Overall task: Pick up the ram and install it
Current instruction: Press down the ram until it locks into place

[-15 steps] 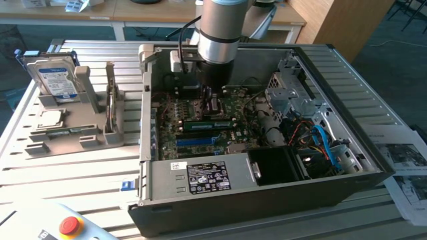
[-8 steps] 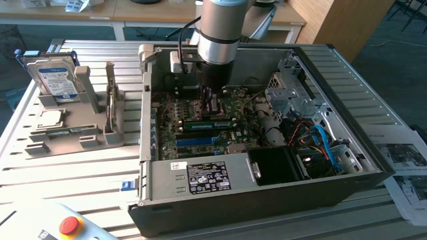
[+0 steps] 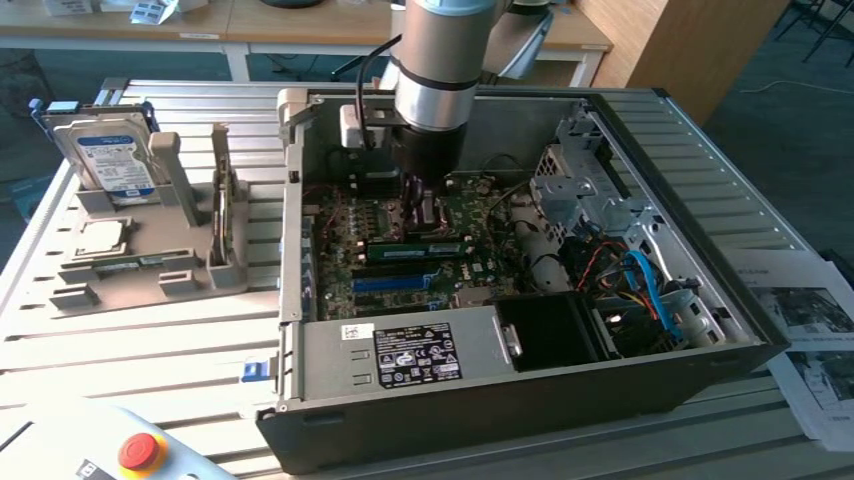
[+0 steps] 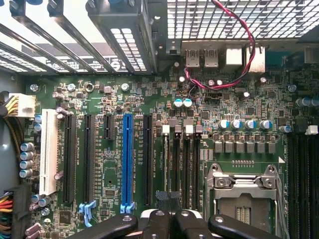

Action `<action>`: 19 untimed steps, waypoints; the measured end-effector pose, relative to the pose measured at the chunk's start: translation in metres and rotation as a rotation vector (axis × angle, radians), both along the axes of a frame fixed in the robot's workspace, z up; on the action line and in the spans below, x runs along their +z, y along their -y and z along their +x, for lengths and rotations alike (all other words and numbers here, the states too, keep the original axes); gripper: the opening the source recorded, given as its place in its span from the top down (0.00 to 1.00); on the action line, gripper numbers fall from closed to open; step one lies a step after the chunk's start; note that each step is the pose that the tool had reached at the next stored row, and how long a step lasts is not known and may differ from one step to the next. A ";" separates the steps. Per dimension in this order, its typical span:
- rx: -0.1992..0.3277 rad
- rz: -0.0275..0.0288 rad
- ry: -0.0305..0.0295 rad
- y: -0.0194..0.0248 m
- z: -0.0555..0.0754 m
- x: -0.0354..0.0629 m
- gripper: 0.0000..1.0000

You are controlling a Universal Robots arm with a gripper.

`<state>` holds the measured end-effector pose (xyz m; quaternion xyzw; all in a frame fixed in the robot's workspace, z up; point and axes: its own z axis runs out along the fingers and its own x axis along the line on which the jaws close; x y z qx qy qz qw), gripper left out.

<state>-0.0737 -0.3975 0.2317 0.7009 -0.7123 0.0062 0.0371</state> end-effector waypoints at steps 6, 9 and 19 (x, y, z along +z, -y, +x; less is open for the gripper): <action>0.000 -0.0003 -0.0002 0.0001 0.000 -0.0008 0.90; 0.000 -0.0004 -0.0002 0.0001 0.000 -0.0017 0.90; 0.000 -0.0004 -0.0003 0.0001 0.000 -0.0028 0.90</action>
